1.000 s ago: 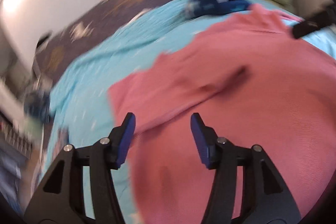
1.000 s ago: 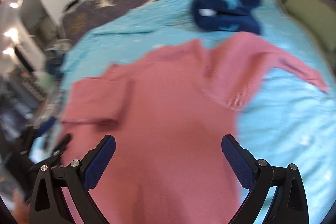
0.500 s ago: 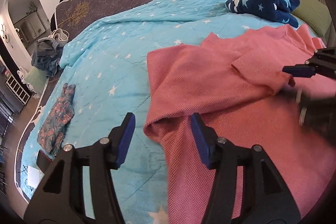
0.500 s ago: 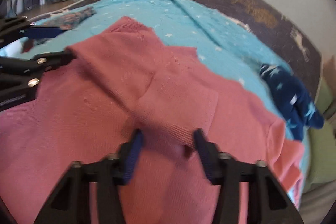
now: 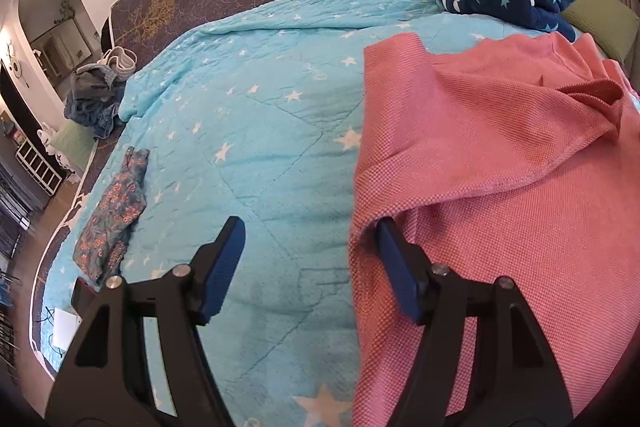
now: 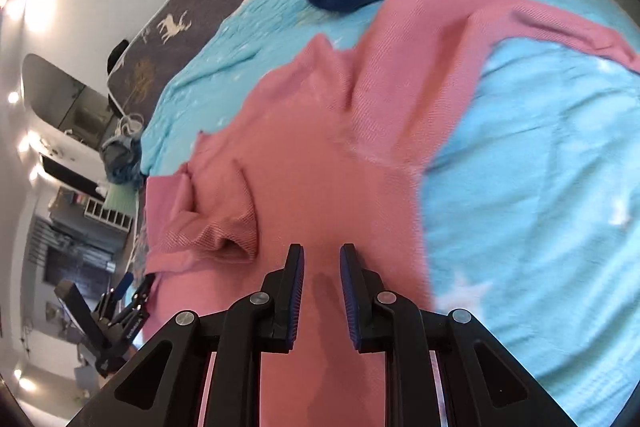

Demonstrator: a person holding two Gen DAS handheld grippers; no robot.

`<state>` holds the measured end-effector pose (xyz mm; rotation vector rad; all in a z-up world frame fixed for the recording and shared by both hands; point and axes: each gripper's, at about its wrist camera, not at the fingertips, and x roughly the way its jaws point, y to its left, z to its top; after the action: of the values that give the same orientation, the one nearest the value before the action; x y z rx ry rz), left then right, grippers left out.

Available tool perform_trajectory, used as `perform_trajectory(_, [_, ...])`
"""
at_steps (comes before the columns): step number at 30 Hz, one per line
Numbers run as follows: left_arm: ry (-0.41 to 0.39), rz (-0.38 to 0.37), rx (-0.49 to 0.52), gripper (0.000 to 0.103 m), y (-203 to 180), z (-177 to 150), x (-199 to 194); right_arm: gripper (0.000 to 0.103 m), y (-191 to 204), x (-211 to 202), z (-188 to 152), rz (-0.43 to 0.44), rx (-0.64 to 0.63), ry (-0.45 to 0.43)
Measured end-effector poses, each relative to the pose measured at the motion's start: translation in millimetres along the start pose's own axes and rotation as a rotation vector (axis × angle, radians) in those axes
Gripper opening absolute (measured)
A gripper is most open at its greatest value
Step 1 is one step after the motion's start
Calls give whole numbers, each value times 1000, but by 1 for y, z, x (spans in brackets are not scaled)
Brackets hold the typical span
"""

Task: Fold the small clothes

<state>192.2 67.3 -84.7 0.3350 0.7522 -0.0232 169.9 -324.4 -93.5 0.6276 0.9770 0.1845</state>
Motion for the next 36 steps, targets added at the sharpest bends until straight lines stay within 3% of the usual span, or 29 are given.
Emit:
perform_trajectory(3, [1,13,8,69,-2,1,1,27,30,-4,-1,-39,-161,-50])
perform_trajectory(5, [8,16,6,69,-4,3,3,36,67,-2,-10,-74,-351,-80])
perform_trajectory(7, [15,20,3,69,-4,4,6,56,106,11,-20,-120,-555,-79])
perform_trajectory(11, [26,23,-2,69,-5,9,13,57,144,44,-36,-228,-770,-64])
perform_trajectory(12, [27,27,-3,69,-5,10,15,50,147,50,-35,-238,-778,-62])
perform_trajectory(13, [29,37,-5,69,-5,11,16,20,145,54,-30,-240,-748,-69])
perform_trajectory(14, [32,61,-7,69,-4,12,18,6,140,53,-24,-215,-683,-59])
perform_trajectory(17, [45,99,-34,73,4,8,23,7,108,35,5,-77,-388,-74])
perform_trajectory(20, [66,88,-92,76,14,4,27,6,56,-1,19,-68,-150,-146])
perform_trajectory(23, [68,95,-110,76,15,2,25,9,-8,-24,20,-71,98,-110])
perform_trajectory(27, [56,125,-74,76,7,0,19,15,-44,-35,13,-153,143,-74])
perform_trajectory(29, [48,145,-52,76,3,-2,17,19,-42,-40,13,-119,109,-63])
perform_trajectory(34, [55,144,-59,76,5,-3,19,50,-2,-17,24,4,-61,0])
perform_trajectory(36, [54,137,-66,76,7,-3,18,50,6,1,27,20,-62,63])
